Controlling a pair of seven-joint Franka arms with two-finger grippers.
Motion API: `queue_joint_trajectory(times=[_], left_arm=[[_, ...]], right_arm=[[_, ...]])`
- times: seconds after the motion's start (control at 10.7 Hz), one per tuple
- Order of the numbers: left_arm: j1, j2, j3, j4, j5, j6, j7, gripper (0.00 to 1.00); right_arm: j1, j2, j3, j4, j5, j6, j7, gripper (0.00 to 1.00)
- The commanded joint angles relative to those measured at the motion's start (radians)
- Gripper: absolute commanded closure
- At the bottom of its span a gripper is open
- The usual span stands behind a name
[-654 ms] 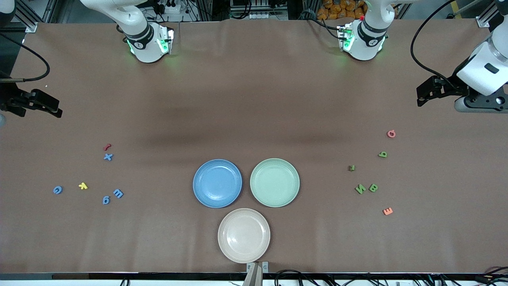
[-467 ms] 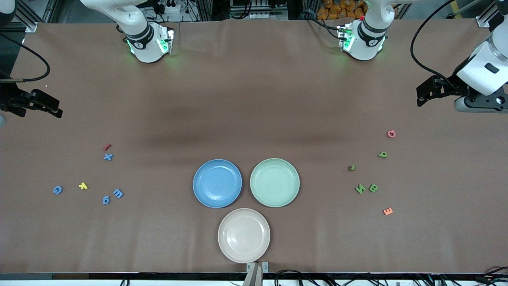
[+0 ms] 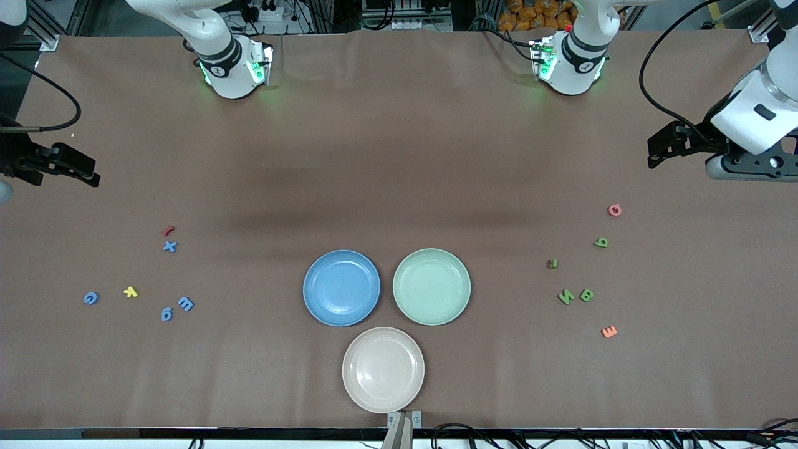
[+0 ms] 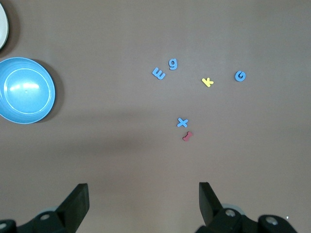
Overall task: Sort letters by color into matching plates
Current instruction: 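Move the left gripper to the green letters while the right gripper reaches blue letters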
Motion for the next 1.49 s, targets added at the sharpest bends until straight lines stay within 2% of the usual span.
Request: queue_joint_trajectory(times=[0.0, 0.28, 0.56, 0.84, 1.21, 1.4], left_arm=[[0.012, 0.040, -0.004, -0.038, -0.017, 0.015, -0.013, 0.00], [0.006, 0.051, -0.004, -0.220, -0.016, 0.269, -0.019, 0.00], [-0.008, 0.132, -0.006, -0.254, -0.005, 0.358, -0.114, 0.00], [-0.071, 0.248, -0.009, -0.256, 0.031, 0.460, -0.258, 0.00], [-0.122, 0.376, -0.010, -0.259, 0.114, 0.610, -0.400, 0.00], [-0.122, 0.397, -0.009, -0.286, 0.116, 0.668, -0.404, 0.00]], right_arm=[[-0.011, 0.007, 0.013, 0.013, -0.016, 0.000, 0.008, 0.00], [-0.007, 0.010, 0.013, 0.009, -0.016, 0.000, 0.008, 0.00], [-0.014, 0.021, 0.013, 0.009, -0.011, 0.002, 0.006, 0.00], [-0.018, 0.038, 0.013, -0.014, -0.013, 0.035, 0.006, 0.00], [-0.040, 0.038, 0.013, -0.157, -0.005, 0.227, 0.005, 0.00], [-0.064, 0.040, 0.013, -0.239, -0.004, 0.323, -0.013, 0.00]])
